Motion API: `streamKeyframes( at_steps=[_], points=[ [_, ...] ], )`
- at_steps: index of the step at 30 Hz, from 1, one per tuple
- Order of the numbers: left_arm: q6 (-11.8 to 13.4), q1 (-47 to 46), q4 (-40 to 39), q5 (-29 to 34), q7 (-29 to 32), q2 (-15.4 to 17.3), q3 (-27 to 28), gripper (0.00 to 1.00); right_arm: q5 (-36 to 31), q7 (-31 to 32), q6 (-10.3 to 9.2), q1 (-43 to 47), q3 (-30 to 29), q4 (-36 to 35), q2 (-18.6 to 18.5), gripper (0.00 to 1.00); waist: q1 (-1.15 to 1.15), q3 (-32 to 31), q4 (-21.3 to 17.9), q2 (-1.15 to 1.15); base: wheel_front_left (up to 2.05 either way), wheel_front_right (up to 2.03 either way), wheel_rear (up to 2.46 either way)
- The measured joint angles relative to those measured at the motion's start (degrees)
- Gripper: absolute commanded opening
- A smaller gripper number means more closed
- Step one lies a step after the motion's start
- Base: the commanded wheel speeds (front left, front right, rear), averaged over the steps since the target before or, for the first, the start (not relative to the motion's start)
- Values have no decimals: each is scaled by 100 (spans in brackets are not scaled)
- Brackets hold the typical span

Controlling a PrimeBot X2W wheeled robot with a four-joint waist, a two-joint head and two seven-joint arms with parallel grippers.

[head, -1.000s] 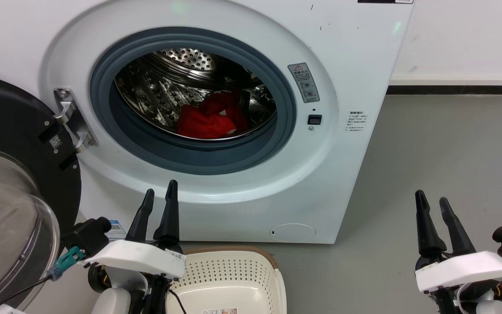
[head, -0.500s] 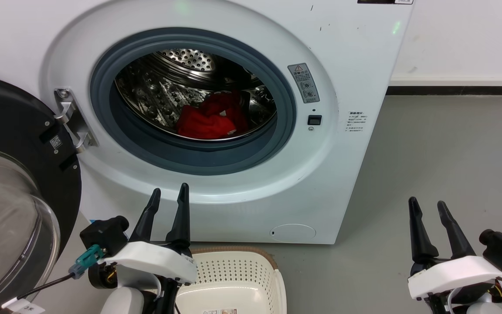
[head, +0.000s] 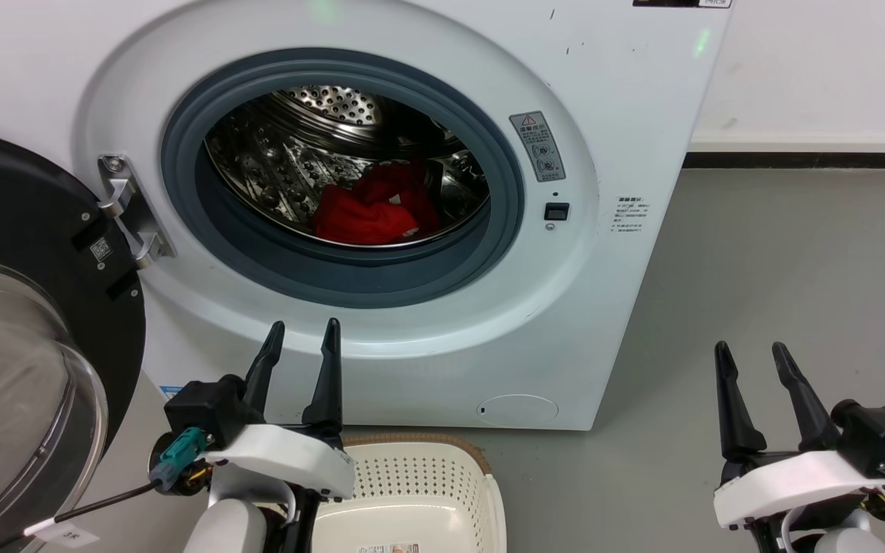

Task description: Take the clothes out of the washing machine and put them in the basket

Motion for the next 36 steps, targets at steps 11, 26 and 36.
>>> streamKeyframes(
  at_steps=[11, 26, 36],
  points=[
    [1, -41, 75, 503, -126, 1, 4, 100, -482, -11, 0, 14, 10, -85, 0, 100, 0, 8, 14, 0, 0, 0, 0],
    [89, -56, 180, 998, -278, 2, -49, 100, -976, -55, 0, 65, 12, -100, 0, 100, 0, 5, 14, 0, 0, 0, 0],
    [132, -59, 229, 1196, -347, 3, -48, 100, -1183, -87, 0, 65, 15, -57, 0, 100, 0, 26, 21, 0, 0, 0, 0]
  ],
)
